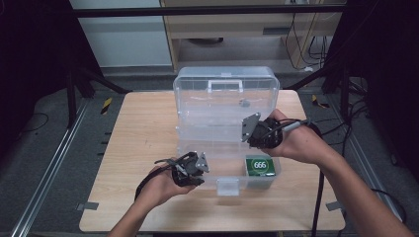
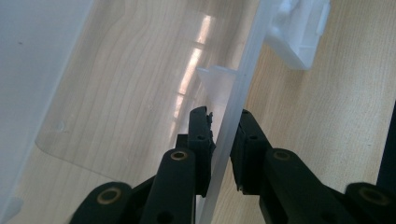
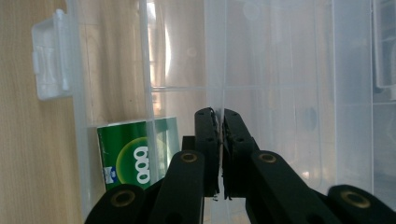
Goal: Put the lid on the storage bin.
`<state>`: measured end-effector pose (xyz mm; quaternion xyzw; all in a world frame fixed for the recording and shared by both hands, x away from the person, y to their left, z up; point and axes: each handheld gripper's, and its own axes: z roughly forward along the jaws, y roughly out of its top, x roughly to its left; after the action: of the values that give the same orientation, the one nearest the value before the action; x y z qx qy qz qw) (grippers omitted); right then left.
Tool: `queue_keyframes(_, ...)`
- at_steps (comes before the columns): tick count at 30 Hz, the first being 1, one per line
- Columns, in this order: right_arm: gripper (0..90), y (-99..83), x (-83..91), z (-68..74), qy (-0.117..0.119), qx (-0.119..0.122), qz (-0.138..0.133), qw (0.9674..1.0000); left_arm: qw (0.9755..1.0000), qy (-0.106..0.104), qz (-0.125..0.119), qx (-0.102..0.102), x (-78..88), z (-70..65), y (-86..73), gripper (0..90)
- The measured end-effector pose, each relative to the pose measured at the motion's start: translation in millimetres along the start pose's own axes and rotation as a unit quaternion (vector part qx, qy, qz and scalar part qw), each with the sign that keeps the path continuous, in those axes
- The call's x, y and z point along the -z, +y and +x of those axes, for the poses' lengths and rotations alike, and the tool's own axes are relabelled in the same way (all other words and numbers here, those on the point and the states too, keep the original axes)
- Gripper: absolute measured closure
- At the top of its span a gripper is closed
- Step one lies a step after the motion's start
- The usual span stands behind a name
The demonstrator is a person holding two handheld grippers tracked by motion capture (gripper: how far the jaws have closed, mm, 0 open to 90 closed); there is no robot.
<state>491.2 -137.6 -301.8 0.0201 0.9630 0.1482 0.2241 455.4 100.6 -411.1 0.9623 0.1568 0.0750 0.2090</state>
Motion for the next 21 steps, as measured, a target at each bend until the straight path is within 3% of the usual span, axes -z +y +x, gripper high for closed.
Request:
queue_keyframes(3, 86.3, -2.0, -0.1, 2.7, 0.001, -0.001, -0.004, 1.0000, 1.0000, 0.001, -0.001, -0.002, -0.1, 0.2, -0.1, 78.5)
queue_keyframes(5, 86.2, -3.6, -0.4, 5.1, 0.003, -0.002, -0.006, 1.0000, 0.9998, 0.001, -0.001, -0.018, -0.1, 2.3, 0.8, 78.3)
queue_keyframes(10, 86.1, -3.8, -0.5, 9.5, 0.010, 0.000, -0.003, 0.9999, 1.0000, 0.001, -0.004, -0.006, -0.5, 0.7, 0.1, 78.3)
queue_keyframes(15, 85.8, -3.6, -0.6, 12.7, 0.012, 0.004, 0.002, 0.9999, 1.0000, 0.000, -0.005, -0.008, -0.6, 1.0, -0.1, 78.1)
queue_keyframes(16, 85.6, -3.9, -0.6, 12.8, 0.012, 0.004, 0.001, 0.9999, 0.9992, 0.001, -0.004, -0.039, -0.4, 5.2, 1.4, 78.0)
queue_keyframes(18, 85.7, -4.0, -0.5, 12.6, 0.013, 0.003, 0.002, 0.9999, 0.9992, 0.001, -0.005, -0.040, -0.5, 5.1, 1.4, 78.0)
queue_keyframes(19, 85.8, -3.5, -0.6, 13.1, 0.015, 0.005, 0.004, 0.9999, 0.9999, 0.000, -0.005, -0.014, -0.6, 1.8, 0.1, 78.0)
queue_keyframes(21, 85.8, -3.2, -0.9, 13.6, 0.015, 0.005, 0.004, 0.9999, 0.9998, 0.000, -0.005, -0.020, -0.6, 2.5, 0.4, 77.9)
